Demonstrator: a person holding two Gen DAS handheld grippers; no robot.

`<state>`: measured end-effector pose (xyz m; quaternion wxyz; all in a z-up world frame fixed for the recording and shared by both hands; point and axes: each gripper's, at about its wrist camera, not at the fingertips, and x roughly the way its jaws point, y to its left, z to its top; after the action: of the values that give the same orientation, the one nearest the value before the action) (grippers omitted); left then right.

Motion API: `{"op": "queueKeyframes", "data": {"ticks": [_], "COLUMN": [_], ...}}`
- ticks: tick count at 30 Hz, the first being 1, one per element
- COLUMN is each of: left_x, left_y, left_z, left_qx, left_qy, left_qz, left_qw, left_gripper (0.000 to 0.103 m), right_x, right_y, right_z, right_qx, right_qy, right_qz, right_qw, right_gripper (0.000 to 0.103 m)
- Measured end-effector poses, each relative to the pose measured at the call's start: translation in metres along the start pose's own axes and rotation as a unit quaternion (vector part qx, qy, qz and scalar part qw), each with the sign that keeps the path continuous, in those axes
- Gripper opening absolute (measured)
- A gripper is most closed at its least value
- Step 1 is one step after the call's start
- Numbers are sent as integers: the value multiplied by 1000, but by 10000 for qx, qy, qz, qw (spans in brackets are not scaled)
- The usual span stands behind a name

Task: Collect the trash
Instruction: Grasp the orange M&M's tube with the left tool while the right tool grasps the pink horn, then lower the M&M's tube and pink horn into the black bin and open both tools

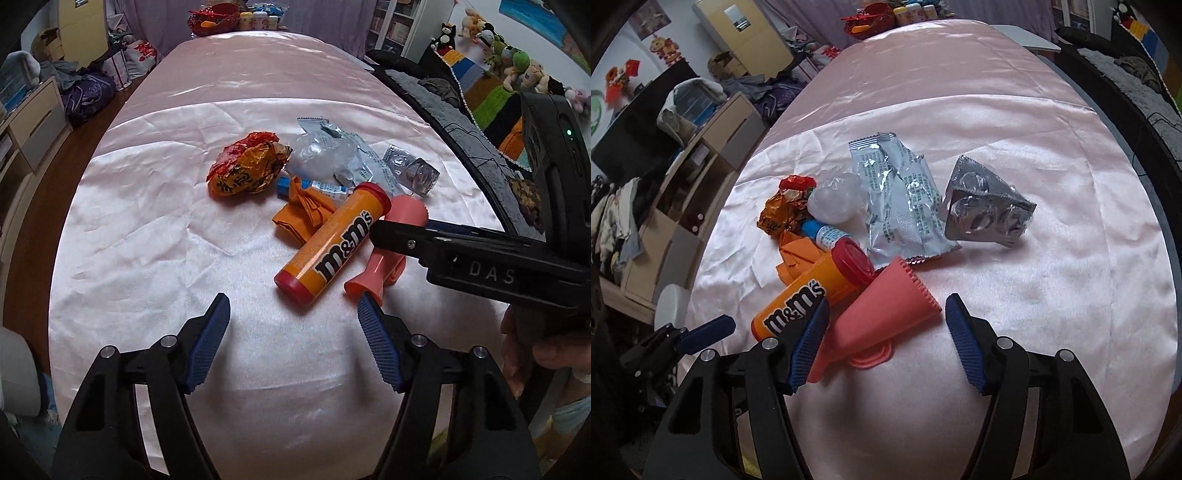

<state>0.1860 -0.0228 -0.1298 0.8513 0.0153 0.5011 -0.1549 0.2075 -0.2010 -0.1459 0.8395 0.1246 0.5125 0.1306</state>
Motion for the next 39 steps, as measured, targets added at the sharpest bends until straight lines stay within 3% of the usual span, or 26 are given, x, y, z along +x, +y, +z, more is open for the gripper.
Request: {"op": "queueKeyframes", "data": {"ticks": [8, 10, 18, 26, 39], "left_x": [26, 31, 33, 10, -46], "left_y": [-3, -4, -18, -12, -40], "left_z": [21, 24, 23, -7, -65], "left_qx": [122, 191, 569, 496, 362], "left_qy": [127, 148, 146, 132, -81], "left_qz": [-262, -320, -352, -201, -304], "left_qw": [9995, 9992, 9977, 9985, 9988], "left_gripper": [53, 46, 34, 29, 26], "right_x": [6, 6, 7, -4, -57], "right_y": [-3, -5, -3, -8, -20], "right_z": [15, 15, 14, -1, -74], "right_qx": [-232, -261, -445, -508, -354], "right_qy": [79, 97, 57, 82, 89], "right_qz": [-273, -257, -412, -293, -218], "right_qw": [9993, 9993, 9981, 9982, 9991], "right_gripper": [53, 53, 55, 47, 42]}}
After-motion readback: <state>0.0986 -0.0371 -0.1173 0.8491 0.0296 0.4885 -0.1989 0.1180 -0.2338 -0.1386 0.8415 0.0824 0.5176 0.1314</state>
